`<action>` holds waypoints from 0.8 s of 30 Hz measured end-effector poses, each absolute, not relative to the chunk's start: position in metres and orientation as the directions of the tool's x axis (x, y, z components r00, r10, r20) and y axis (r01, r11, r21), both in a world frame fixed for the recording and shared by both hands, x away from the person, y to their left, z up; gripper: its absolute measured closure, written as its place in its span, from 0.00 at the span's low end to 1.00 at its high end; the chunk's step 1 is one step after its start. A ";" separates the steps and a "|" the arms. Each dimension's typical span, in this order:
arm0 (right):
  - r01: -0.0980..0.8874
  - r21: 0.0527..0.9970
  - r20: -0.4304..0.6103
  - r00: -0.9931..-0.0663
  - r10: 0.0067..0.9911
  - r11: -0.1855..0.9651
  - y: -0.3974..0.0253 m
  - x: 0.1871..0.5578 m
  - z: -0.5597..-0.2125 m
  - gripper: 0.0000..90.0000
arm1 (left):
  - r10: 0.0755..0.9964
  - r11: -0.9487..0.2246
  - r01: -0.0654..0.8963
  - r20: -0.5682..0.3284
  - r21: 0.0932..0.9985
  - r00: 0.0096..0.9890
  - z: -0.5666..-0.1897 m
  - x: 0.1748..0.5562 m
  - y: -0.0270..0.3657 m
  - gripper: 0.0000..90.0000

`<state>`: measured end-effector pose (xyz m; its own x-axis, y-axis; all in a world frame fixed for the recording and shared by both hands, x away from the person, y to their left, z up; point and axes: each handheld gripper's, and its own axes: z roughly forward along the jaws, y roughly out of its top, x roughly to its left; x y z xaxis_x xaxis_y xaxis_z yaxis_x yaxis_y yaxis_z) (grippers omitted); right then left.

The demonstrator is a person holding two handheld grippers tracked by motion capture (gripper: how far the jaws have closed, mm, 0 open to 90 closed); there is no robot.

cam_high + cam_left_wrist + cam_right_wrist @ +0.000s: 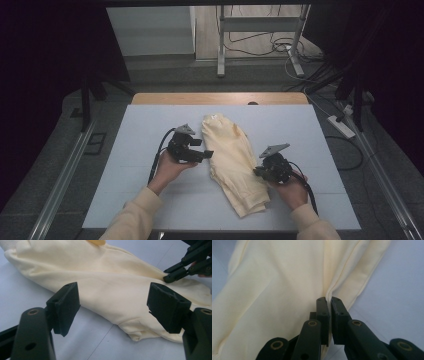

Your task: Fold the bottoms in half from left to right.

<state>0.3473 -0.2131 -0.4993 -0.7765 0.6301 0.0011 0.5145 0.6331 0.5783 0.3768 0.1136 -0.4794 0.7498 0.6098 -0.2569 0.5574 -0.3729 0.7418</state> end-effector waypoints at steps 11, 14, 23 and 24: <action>0.472 0.648 -0.028 -0.769 0.638 0.598 -0.215 0.340 -0.490 0.60 | 0.611 -0.379 0.553 -0.248 0.742 0.752 -0.479 0.377 0.112 0.28; 0.439 0.704 0.008 -0.790 0.613 0.558 -0.215 0.333 -0.478 0.55 | 0.612 -0.377 0.554 -0.249 0.743 0.751 -0.479 0.377 0.112 0.28; 0.376 0.684 0.027 -0.870 0.493 0.625 -0.185 0.309 -0.475 0.49 | 0.612 -0.376 0.551 -0.247 0.745 0.751 -0.478 0.376 0.113 0.28; 0.364 0.678 0.016 -0.876 0.481 0.639 -0.181 0.307 -0.476 0.49 | 0.614 -0.372 0.553 -0.249 0.745 0.749 -0.479 0.376 0.113 0.28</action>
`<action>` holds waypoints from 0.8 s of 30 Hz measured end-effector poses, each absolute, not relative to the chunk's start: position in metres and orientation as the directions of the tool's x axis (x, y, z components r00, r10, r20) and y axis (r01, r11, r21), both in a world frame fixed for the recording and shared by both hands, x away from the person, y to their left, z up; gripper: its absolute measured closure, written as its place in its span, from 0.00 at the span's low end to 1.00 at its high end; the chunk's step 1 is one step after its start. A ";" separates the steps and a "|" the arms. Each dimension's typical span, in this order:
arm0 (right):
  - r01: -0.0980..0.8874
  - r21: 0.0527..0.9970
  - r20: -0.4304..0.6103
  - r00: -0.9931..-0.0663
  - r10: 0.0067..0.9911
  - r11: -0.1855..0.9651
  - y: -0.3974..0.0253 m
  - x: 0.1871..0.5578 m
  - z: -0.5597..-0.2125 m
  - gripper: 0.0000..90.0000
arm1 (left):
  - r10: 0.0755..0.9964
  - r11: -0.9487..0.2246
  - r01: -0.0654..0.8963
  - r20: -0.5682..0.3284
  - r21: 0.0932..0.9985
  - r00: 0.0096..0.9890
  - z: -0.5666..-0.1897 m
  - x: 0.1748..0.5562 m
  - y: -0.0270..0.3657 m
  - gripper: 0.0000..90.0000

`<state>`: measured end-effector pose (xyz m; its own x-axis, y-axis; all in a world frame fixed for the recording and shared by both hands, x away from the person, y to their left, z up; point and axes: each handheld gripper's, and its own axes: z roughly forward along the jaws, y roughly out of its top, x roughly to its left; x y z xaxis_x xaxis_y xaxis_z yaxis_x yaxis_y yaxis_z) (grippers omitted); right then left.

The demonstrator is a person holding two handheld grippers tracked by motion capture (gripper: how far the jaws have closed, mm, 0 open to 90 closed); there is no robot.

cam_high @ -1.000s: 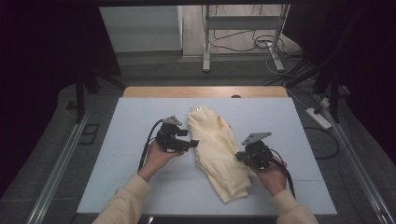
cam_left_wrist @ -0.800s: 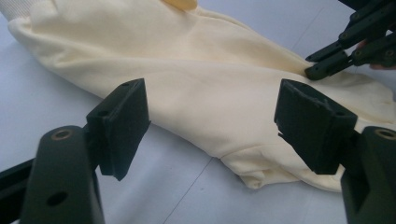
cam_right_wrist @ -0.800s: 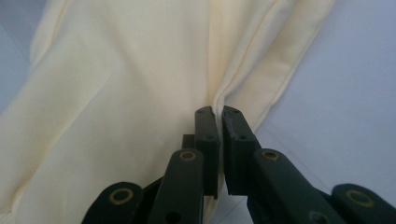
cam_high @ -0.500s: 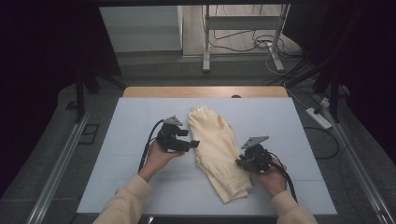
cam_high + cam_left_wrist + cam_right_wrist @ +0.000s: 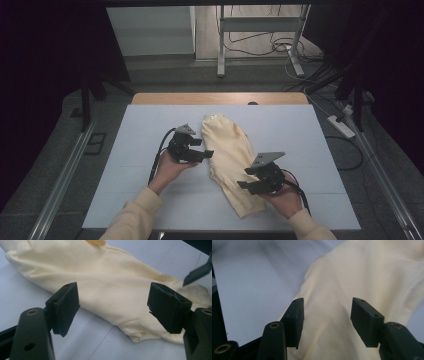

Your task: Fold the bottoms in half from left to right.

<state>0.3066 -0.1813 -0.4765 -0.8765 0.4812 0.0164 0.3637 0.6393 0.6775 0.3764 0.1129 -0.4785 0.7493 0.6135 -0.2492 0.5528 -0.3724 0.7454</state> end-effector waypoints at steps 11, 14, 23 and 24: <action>0.350 0.592 -0.010 -0.897 0.441 0.726 -0.166 0.295 -0.492 0.56 | 0.608 -0.371 0.548 -0.249 0.750 0.754 -0.477 0.375 0.112 0.28; 0.368 0.577 0.023 -0.899 0.437 0.729 -0.168 0.298 -0.494 0.79 | 0.608 -0.374 0.548 -0.249 0.748 0.754 -0.478 0.376 0.111 0.28; 0.372 0.625 0.070 -0.902 0.426 0.686 -0.170 0.294 -0.479 0.93 | 0.608 -0.376 0.549 -0.248 0.747 0.754 -0.478 0.376 0.112 0.28; 0.371 0.631 0.074 -0.903 0.422 0.682 -0.169 0.292 -0.478 0.93 | 0.609 -0.376 0.550 -0.249 0.746 0.753 -0.478 0.376 0.112 0.28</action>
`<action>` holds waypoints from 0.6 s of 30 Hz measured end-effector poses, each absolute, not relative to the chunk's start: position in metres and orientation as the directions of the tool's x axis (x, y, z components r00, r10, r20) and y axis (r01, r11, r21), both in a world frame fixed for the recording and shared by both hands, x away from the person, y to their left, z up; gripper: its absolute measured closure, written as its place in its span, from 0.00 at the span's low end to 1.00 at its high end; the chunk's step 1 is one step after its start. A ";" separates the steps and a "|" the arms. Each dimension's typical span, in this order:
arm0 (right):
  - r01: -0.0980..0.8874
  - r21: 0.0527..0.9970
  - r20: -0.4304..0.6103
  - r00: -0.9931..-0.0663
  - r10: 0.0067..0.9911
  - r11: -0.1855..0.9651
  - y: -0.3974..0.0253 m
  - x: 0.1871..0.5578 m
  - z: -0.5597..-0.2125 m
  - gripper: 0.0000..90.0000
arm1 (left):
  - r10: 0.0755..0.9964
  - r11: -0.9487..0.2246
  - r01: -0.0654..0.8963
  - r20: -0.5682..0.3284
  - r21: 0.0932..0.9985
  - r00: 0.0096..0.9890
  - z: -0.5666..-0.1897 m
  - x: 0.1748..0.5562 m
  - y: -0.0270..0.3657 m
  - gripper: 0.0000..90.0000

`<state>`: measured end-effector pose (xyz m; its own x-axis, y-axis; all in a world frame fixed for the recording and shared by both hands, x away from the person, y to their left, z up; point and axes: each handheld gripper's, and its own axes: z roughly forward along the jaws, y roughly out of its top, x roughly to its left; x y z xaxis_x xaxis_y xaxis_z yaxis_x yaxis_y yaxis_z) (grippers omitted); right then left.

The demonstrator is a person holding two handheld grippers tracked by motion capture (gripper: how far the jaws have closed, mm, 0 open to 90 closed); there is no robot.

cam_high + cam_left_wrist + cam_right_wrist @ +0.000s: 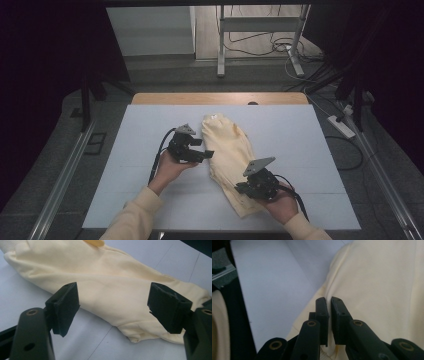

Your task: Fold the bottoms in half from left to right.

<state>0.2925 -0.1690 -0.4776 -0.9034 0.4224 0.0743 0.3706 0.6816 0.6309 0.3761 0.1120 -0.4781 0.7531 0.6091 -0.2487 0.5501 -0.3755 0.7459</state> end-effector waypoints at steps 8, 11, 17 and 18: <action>0.367 0.628 0.101 -0.913 0.396 0.686 -0.159 0.286 -0.483 0.91 | 0.607 -0.377 0.547 -0.246 0.747 0.755 -0.478 0.376 0.112 0.28; 0.365 0.624 0.098 -0.914 0.394 0.691 -0.160 0.287 -0.486 0.81 | 0.609 -0.375 0.549 -0.248 0.747 0.753 -0.478 0.376 0.113 0.28; 0.360 0.686 0.051 -0.891 0.451 0.633 -0.173 0.293 -0.473 0.55 | 0.609 -0.374 0.547 -0.247 0.749 0.754 -0.478 0.376 0.113 0.28; 0.364 0.696 0.046 -0.883 0.468 0.619 -0.178 0.294 -0.470 0.53 | 0.609 -0.374 0.547 -0.247 0.749 0.754 -0.478 0.376 0.113 0.28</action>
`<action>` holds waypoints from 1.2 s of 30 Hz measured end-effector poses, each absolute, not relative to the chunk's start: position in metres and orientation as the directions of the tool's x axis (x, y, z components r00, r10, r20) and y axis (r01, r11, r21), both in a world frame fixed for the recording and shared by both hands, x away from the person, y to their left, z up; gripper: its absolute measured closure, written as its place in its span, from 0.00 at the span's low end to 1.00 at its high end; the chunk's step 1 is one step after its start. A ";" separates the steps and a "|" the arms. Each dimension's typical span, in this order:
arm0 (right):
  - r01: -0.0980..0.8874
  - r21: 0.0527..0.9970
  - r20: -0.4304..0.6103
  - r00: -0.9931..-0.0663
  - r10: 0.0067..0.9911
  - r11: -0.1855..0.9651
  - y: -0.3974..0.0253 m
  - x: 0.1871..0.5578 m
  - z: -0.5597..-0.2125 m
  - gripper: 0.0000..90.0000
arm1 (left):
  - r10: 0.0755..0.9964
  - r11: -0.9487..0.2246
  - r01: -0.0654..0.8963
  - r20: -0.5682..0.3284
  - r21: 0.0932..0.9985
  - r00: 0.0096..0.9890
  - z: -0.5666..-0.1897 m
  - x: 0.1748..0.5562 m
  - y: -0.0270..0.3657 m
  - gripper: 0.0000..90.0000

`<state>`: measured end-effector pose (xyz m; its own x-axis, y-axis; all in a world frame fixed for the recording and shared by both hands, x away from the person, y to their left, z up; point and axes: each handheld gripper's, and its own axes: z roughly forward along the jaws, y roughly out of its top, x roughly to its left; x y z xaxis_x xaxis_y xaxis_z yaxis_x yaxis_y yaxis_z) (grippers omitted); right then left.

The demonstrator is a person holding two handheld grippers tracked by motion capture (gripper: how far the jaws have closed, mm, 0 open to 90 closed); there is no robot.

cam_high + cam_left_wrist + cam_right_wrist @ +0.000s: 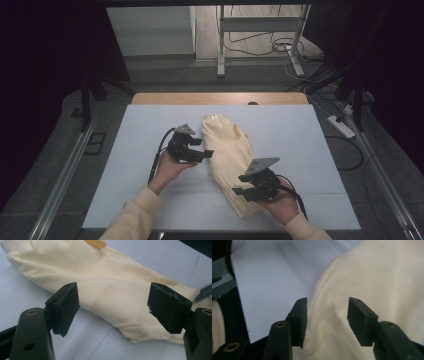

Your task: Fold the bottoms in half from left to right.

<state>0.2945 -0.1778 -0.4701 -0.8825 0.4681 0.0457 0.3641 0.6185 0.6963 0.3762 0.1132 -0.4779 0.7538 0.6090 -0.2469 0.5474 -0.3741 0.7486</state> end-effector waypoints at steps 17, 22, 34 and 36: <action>0.499 0.622 0.023 -0.782 0.623 0.604 -0.219 0.321 -0.488 0.39 | 0.611 -0.376 0.548 -0.246 0.747 0.753 -0.478 0.376 0.114 0.28; 0.516 0.572 0.015 -0.784 0.620 0.638 -0.215 0.321 -0.496 0.38 | 0.612 -0.378 0.548 -0.243 0.746 0.753 -0.478 0.376 0.114 0.28; 0.580 0.527 0.135 -0.779 0.612 0.621 -0.216 0.326 -0.507 0.62 | 0.613 -0.377 0.550 -0.244 0.745 0.751 -0.478 0.376 0.114 0.27; 0.579 0.527 0.148 -0.784 0.603 0.622 -0.214 0.324 -0.507 0.68 | 0.613 -0.380 0.550 -0.242 0.744 0.752 -0.478 0.376 0.114 0.27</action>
